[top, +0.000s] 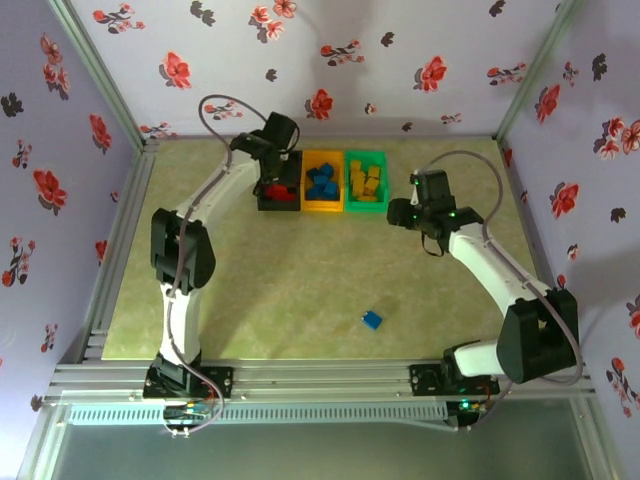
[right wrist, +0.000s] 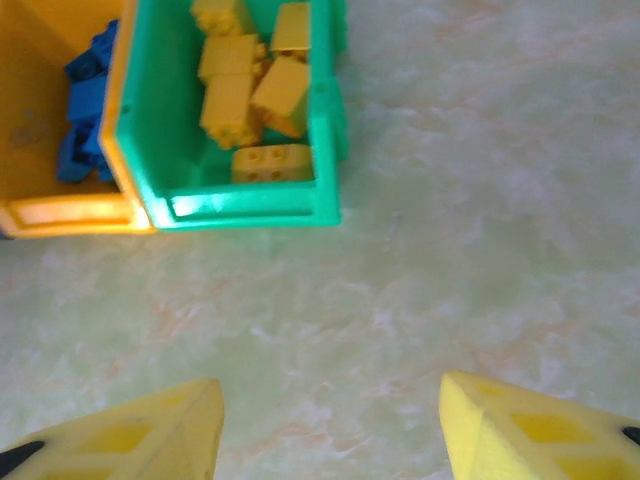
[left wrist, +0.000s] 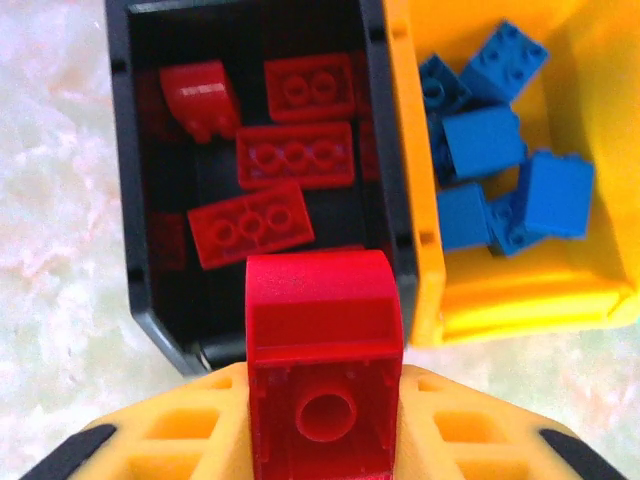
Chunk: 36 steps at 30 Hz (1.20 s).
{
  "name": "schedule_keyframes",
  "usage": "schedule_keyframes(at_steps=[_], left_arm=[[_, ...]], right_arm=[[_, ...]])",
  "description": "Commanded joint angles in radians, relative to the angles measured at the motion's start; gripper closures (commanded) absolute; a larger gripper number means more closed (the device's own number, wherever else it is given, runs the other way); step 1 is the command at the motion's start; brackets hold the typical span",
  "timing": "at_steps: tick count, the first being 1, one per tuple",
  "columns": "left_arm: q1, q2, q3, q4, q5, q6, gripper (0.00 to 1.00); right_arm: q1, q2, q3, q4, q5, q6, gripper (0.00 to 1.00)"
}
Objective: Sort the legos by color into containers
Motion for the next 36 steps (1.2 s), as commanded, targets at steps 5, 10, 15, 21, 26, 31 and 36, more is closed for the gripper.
schedule_keyframes(at_steps=[5,10,15,21,26,31,36], left_arm=[[0.071,0.169,0.212,-0.019,0.037,0.021,0.44],[0.088,0.184,0.270,-0.018,0.061,0.019,0.26],[0.086,0.083,0.163,0.023,0.063,0.018,0.24],[0.085,-0.085,-0.039,0.093,0.062,0.006,0.22],[0.070,-0.197,-0.175,0.140,0.062,-0.009,0.22],[0.053,-0.258,-0.229,0.147,0.061,-0.006,0.21],[0.047,-0.284,-0.259,0.158,0.062,-0.009,0.21]], right_arm=[[0.097,0.004,-0.012,-0.056,0.013,-0.026,0.41],[0.153,-0.014,-0.029,-0.103,0.028,-0.030,0.41],[0.196,-0.046,-0.068,-0.164,0.015,-0.025,0.41],[0.314,-0.109,-0.168,-0.215,-0.024,0.042,0.40],[0.416,-0.166,-0.280,-0.211,-0.033,0.143,0.40],[0.526,-0.200,-0.354,-0.213,-0.009,0.209,0.40],[0.606,-0.194,-0.375,-0.240,0.027,0.232,0.39]])
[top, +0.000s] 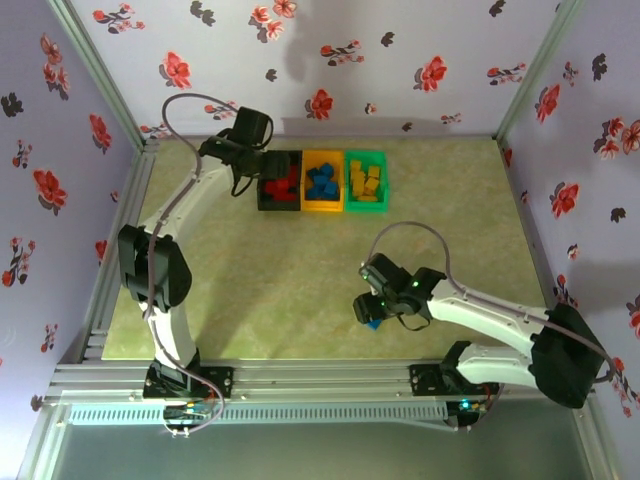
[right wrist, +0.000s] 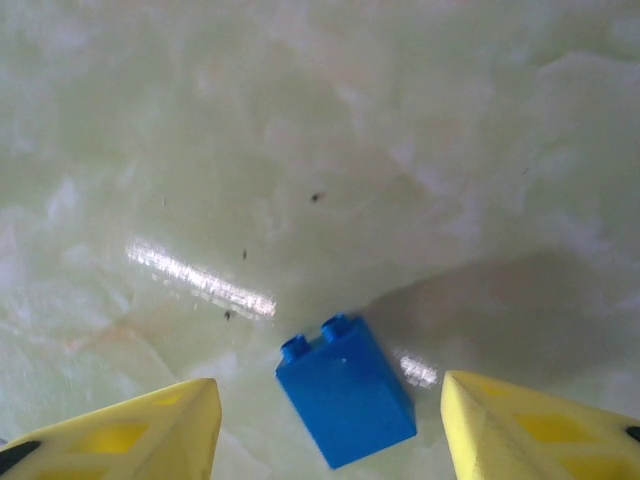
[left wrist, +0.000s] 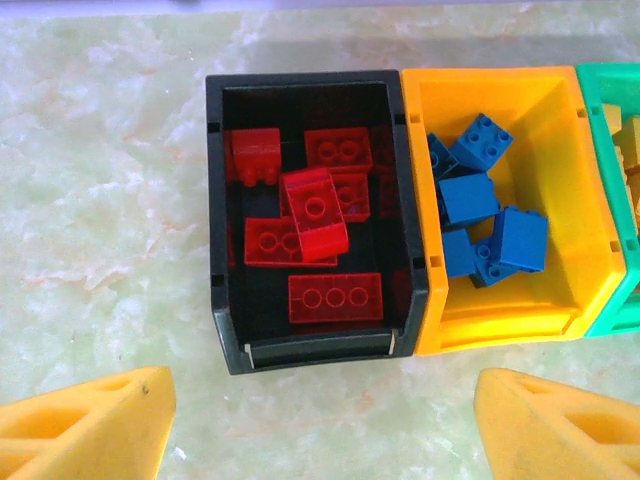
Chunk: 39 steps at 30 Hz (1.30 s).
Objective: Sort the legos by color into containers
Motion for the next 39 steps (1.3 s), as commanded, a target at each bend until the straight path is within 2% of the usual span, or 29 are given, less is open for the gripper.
schedule_keyframes(at_steps=[1,10,20,35,39], left_arm=[[-0.005,-0.037,-0.020,0.018,0.008,-0.008,0.21],[-0.013,-0.042,-0.022,0.015,0.007,0.001,0.21],[-0.015,-0.044,-0.030,0.018,0.007,0.004,0.21],[-0.015,-0.056,-0.049,0.026,0.007,0.009,0.21],[-0.016,-0.061,-0.055,0.024,0.007,0.009,0.21]], right_arm=[[0.038,-0.003,-0.016,-0.026,0.041,0.049,0.38],[0.086,0.111,0.007,-0.053,0.116,0.087,0.35],[0.097,0.191,0.043,-0.061,0.139,0.090,0.39],[0.097,0.231,0.061,-0.063,0.127,0.088,0.59],[0.096,0.229,0.070,-0.070,0.139,0.089,0.61]])
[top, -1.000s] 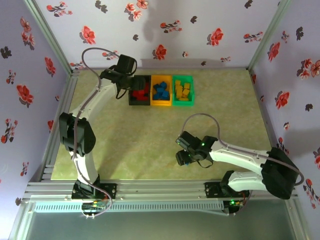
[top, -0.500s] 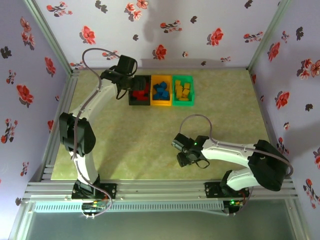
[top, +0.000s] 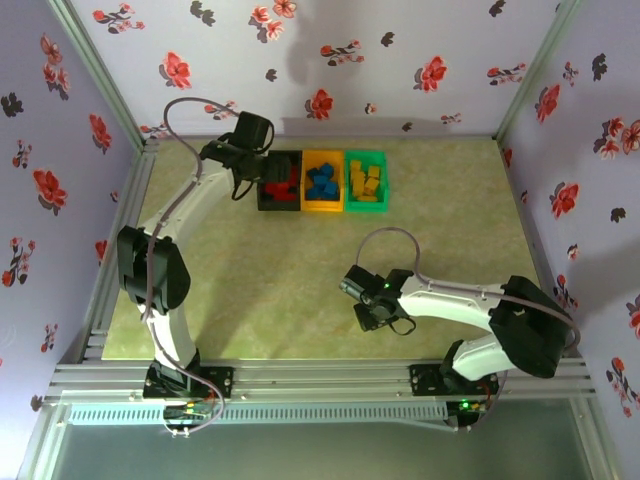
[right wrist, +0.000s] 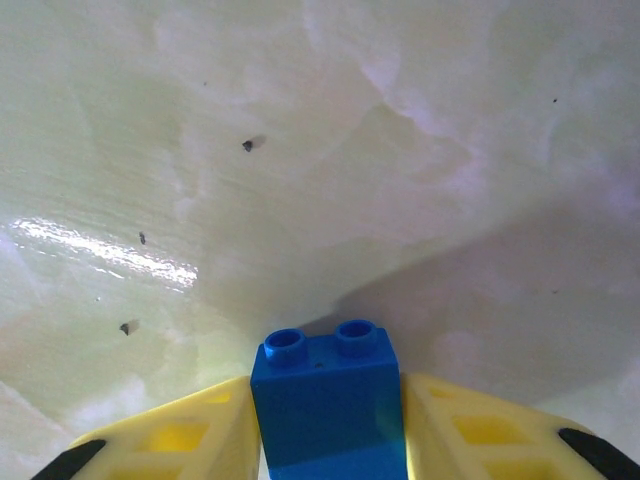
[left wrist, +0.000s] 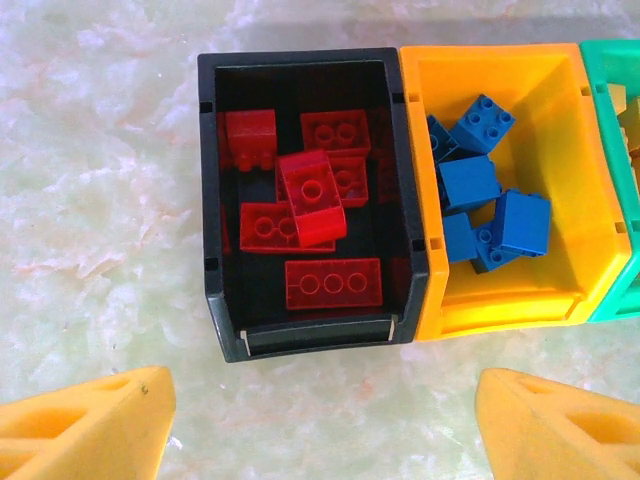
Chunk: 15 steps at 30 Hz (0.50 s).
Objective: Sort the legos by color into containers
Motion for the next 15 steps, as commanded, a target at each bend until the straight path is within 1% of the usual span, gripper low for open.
schedule_keyframes(at_steps=[1,4,7,10,15], left_arm=[[-0.009,-0.047,-0.019,0.009,0.005,0.008,0.21],[-0.014,-0.066,-0.038,0.014,0.005,0.006,0.21],[-0.019,-0.089,-0.065,0.026,0.006,0.003,0.21],[-0.023,-0.110,-0.091,0.030,0.005,-0.001,0.21],[-0.034,-0.151,-0.130,0.035,0.004,-0.004,0.21]], right_arm=[[0.008,0.003,0.030,-0.041,0.039,0.019,0.62],[0.005,-0.006,0.063,-0.056,0.082,0.010,0.63],[-0.020,-0.001,0.117,-0.064,0.103,-0.028,0.64],[-0.065,0.004,0.176,-0.053,0.114,-0.077,0.64],[-0.179,0.014,0.302,-0.017,0.145,-0.188,0.64]])
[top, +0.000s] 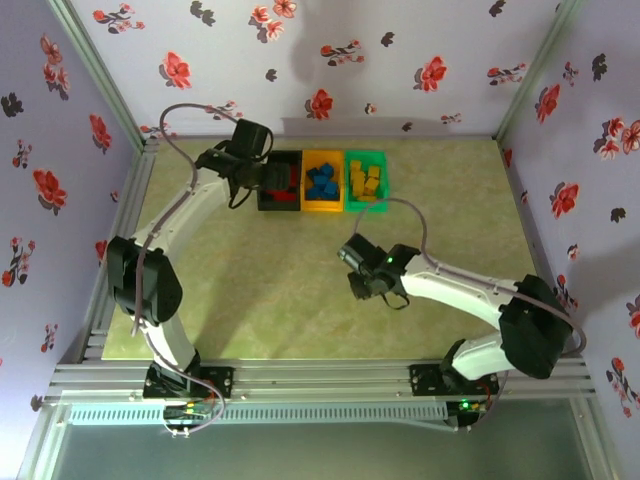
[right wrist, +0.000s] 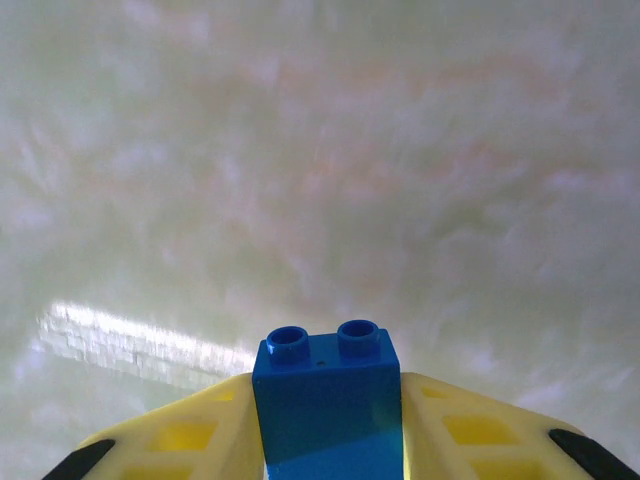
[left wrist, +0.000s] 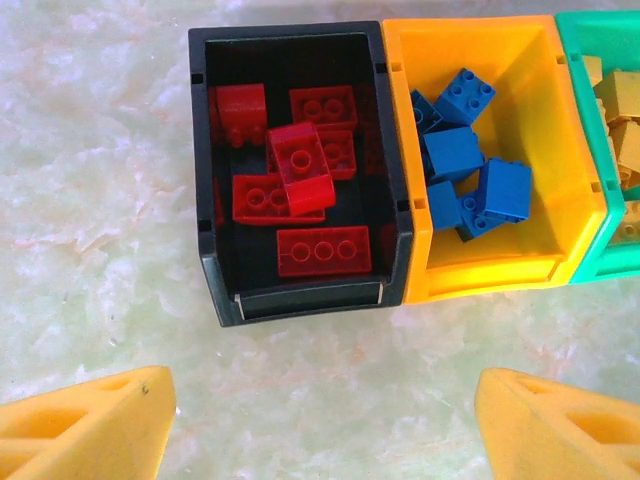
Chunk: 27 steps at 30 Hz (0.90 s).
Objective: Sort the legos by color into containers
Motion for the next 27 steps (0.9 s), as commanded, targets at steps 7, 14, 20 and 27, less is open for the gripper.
schedule_keyframes(at_steps=[7,14,20,27], left_arm=[[-0.014,-0.117,-0.072,0.014,-0.032,0.004,0.21],[-0.015,-0.179,-0.128,0.022,-0.037,-0.003,0.21],[-0.014,-0.220,-0.165,0.022,-0.054,-0.003,0.21],[-0.013,-0.246,-0.180,0.017,-0.070,-0.002,0.21]], right_arm=[[-0.178,0.084,0.290,0.098,0.114,-0.244,0.64],[-0.306,0.229,0.492,0.159,0.068,-0.321,0.65],[-0.394,0.396,0.664,0.182,0.022,-0.347,0.65],[-0.463,0.595,0.868,0.161,-0.018,-0.358,0.63]])
